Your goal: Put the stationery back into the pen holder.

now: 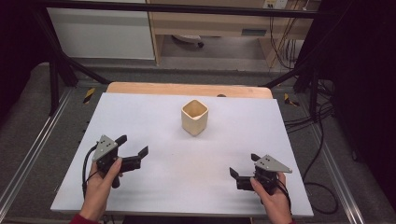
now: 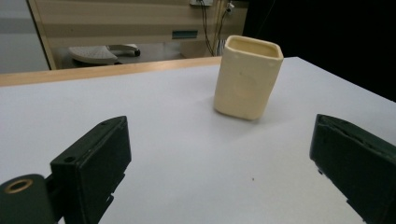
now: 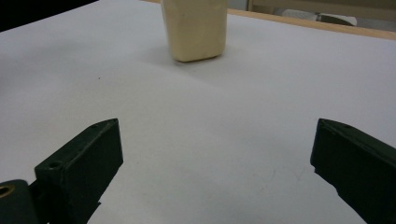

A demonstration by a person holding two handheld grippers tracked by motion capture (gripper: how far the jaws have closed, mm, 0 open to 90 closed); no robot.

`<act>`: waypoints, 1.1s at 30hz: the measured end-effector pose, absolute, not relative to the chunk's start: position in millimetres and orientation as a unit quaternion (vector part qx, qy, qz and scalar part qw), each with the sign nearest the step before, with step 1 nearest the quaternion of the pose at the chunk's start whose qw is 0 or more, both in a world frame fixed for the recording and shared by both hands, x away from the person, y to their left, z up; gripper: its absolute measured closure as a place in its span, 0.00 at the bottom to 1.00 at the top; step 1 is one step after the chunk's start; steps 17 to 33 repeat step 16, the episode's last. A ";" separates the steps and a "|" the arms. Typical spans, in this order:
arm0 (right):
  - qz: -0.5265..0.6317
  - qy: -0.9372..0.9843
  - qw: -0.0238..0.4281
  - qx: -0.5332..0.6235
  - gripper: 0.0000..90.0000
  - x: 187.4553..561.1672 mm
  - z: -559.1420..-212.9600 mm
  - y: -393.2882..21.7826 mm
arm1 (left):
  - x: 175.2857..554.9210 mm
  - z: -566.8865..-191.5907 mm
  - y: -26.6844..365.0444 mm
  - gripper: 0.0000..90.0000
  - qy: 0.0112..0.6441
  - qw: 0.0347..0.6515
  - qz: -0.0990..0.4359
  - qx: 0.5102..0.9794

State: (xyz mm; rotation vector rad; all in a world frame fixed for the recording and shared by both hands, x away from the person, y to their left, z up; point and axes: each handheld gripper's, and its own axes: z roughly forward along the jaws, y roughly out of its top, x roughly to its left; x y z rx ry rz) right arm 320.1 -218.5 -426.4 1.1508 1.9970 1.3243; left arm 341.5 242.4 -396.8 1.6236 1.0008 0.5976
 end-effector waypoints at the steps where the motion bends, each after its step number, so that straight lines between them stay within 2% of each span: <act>1: 0.483 0.728 0.241 0.421 0.03 320.6 -426.7 -219.7 | 339.1 -399.2 244.4 0.06 0.424 0.541 0.250 0.683; 6: 0.479 0.727 0.245 0.426 0.03 321.5 -427.0 -224.1 | 325.7 -413.8 253.3 0.07 0.429 0.532 0.258 0.682; 8: 0.475 0.727 0.245 0.431 0.03 322.1 -427.9 -225.2 | 322.9 -416.6 254.9 0.08 0.442 0.531 0.246 0.680; 12: 0.417 0.748 0.253 0.450 0.04 326.8 -438.2 -228.5 | 320.4 -414.9 255.4 0.08 0.440 0.529 0.255 0.679; 16: 0.353 0.773 0.234 0.472 0.04 333.4 -455.3 -228.3 | 322.8 -416.4 255.9 0.08 0.443 0.523 0.254 0.682; 33: 0.353 0.773 0.234 0.472 0.04 333.4 -455.3 -228.3 | 322.8 -416.4 255.9 0.08 0.443 0.523 0.254 0.682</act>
